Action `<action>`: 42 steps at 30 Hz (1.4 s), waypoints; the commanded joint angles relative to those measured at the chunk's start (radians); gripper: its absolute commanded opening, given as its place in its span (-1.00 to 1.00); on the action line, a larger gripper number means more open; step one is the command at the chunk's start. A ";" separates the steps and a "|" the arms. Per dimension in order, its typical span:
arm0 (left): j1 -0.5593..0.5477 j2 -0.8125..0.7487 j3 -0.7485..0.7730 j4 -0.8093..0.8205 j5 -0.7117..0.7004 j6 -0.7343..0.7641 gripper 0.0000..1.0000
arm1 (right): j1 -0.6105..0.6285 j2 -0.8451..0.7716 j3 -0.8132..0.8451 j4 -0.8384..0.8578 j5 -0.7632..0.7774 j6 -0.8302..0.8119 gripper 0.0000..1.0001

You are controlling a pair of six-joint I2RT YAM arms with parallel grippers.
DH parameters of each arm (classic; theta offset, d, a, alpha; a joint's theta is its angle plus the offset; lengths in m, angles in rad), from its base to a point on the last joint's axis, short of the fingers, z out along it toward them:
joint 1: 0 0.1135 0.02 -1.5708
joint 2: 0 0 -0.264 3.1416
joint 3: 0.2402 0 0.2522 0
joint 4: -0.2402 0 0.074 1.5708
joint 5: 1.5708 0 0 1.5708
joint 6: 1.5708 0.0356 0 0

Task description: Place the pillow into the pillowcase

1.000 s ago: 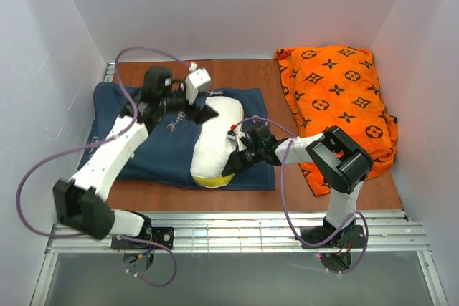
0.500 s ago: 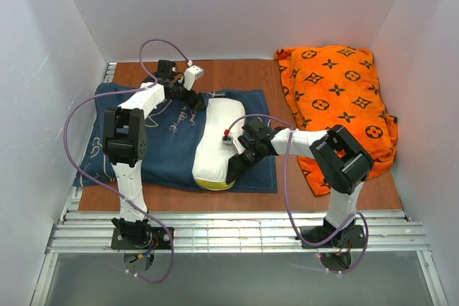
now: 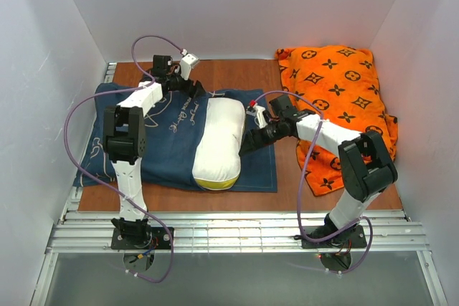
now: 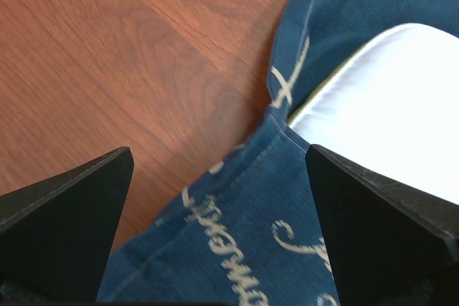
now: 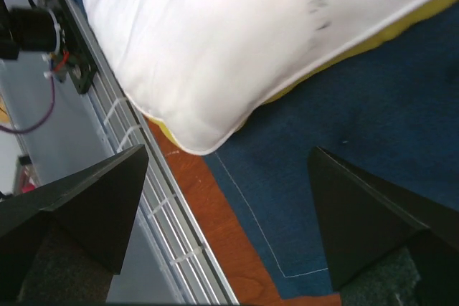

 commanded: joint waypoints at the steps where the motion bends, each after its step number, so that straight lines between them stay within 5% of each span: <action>1: 0.007 0.062 0.074 -0.010 0.043 -0.010 0.84 | -0.066 0.062 0.078 0.037 -0.014 0.067 0.74; 8: 0.009 0.114 0.096 -0.090 0.112 0.027 0.72 | -0.129 0.169 0.144 0.126 -0.061 0.168 0.77; 12: 0.010 0.156 0.140 -0.128 0.130 0.023 0.47 | -0.127 0.214 0.167 0.195 -0.095 0.223 0.75; 15: 0.010 0.171 0.162 -0.131 0.157 0.009 -0.18 | -0.129 0.244 0.179 0.256 -0.103 0.248 0.71; 16: 0.010 0.173 0.172 -0.133 0.184 0.001 -0.67 | -0.127 0.257 0.182 0.275 -0.109 0.269 0.71; 18: 0.010 0.170 0.185 -0.140 0.207 -0.013 -1.00 | -0.127 0.278 0.193 0.325 -0.106 0.291 0.70; 30: -0.033 -0.037 0.142 -0.171 0.379 -0.117 -1.00 | -0.100 0.438 0.300 0.624 -0.018 0.409 0.64; 33: -0.066 -0.090 0.128 -0.177 0.402 -0.163 -1.00 | -0.052 0.453 0.343 0.706 -0.043 0.410 0.28; 37: -0.103 -0.126 0.134 -0.165 0.419 -0.253 -1.00 | 0.023 0.427 0.385 0.732 -0.054 0.381 -0.77; 42: -0.129 -0.180 0.064 -0.069 0.442 -0.394 -1.00 | 0.087 0.323 0.349 0.777 -0.054 0.375 -0.97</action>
